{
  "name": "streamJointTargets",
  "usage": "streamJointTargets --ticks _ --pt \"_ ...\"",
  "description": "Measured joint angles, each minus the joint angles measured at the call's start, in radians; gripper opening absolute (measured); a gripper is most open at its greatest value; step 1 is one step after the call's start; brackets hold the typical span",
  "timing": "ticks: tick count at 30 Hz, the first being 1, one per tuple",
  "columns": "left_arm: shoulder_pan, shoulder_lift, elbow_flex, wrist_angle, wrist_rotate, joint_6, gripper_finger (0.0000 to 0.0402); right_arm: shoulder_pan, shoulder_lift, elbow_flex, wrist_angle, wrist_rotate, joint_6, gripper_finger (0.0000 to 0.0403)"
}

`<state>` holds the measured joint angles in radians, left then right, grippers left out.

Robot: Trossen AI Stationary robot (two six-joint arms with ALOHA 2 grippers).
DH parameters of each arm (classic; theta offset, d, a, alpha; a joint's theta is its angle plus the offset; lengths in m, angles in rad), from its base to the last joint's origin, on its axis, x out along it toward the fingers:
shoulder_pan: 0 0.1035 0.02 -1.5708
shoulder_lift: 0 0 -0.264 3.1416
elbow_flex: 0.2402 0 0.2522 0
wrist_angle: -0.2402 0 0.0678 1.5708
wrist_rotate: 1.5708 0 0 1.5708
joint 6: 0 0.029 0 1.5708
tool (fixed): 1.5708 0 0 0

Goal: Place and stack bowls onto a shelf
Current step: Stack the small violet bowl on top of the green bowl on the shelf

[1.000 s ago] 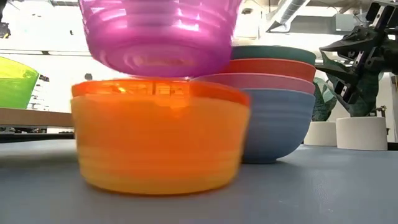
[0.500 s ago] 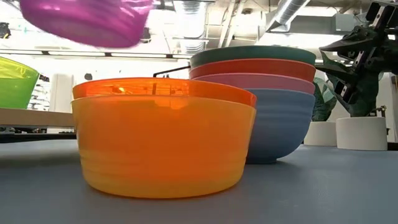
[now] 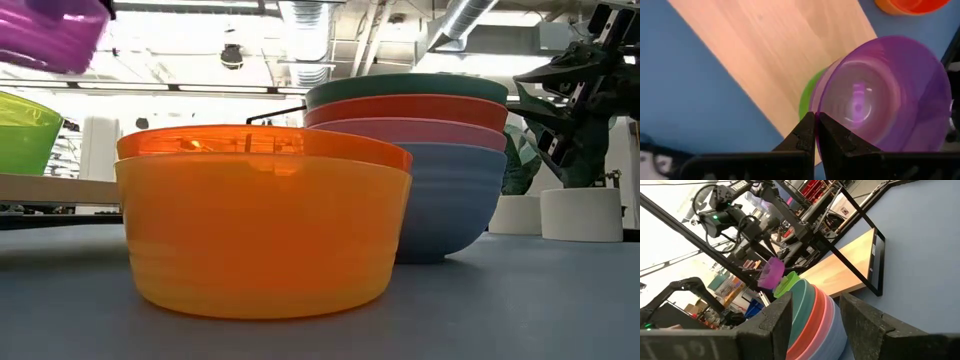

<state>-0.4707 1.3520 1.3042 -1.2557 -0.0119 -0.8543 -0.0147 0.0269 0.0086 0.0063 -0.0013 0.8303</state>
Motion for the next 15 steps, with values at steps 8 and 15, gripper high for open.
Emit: streamJointTargets --ticks 8,15 --pt "-0.025 -0.083 -0.16 0.099 0.032 -0.048 0.0 0.0 0.0 0.0 0.0 0.001 0.001 0.0189" --pt "-0.029 -0.109 -0.215 0.133 0.04 0.0 0.0 0.0 0.0 0.0 0.0 0.009 0.018 0.0189"
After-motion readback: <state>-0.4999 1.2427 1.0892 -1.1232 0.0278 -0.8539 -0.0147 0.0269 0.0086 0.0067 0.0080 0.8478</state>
